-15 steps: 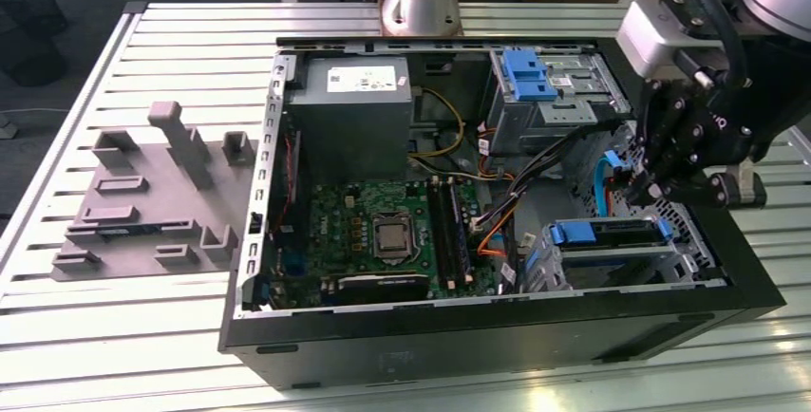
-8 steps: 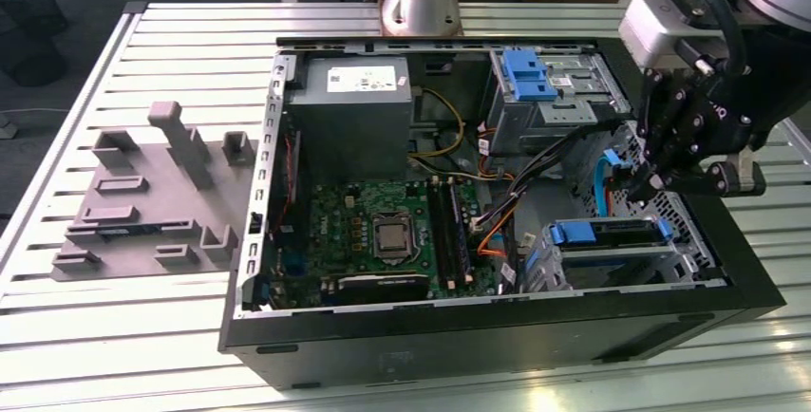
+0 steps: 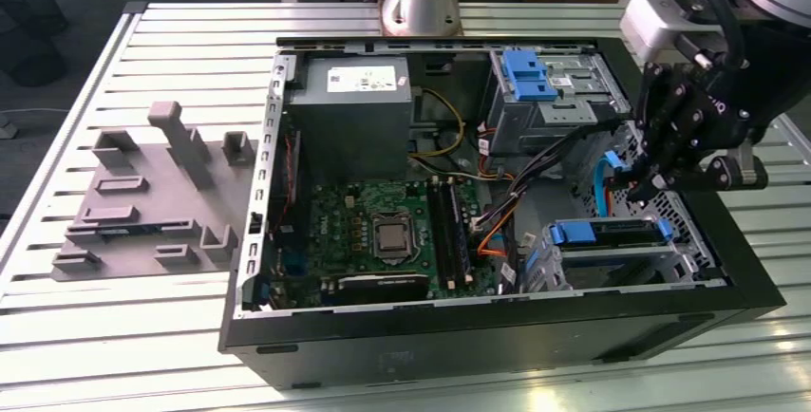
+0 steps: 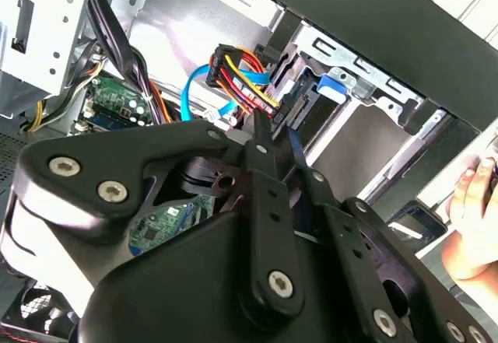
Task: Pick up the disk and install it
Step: 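Insert the first disk wire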
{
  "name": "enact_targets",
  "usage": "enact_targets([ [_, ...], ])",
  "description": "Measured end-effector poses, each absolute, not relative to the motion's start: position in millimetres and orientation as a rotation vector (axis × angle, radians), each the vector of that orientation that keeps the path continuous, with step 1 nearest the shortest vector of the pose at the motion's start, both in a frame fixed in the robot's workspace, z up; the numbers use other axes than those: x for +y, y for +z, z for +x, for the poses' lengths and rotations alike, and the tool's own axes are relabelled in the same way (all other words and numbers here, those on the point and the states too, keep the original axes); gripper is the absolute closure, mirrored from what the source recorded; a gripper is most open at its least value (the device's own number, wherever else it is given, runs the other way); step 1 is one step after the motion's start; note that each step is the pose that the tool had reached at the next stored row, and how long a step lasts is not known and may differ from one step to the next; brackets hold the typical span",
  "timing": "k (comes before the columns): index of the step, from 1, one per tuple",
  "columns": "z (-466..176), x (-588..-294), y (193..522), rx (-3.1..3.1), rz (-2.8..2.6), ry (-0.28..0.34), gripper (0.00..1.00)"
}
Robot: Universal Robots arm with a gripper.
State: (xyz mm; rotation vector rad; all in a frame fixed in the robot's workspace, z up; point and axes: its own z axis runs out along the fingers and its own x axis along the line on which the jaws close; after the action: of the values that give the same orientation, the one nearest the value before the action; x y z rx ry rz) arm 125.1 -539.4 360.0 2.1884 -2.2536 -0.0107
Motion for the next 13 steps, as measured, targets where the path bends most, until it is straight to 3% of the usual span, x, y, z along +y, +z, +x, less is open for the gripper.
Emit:
enact_targets([
  [13,125.2,-539.5,353.1,-2.27,2.205,0.02,0.76],
])
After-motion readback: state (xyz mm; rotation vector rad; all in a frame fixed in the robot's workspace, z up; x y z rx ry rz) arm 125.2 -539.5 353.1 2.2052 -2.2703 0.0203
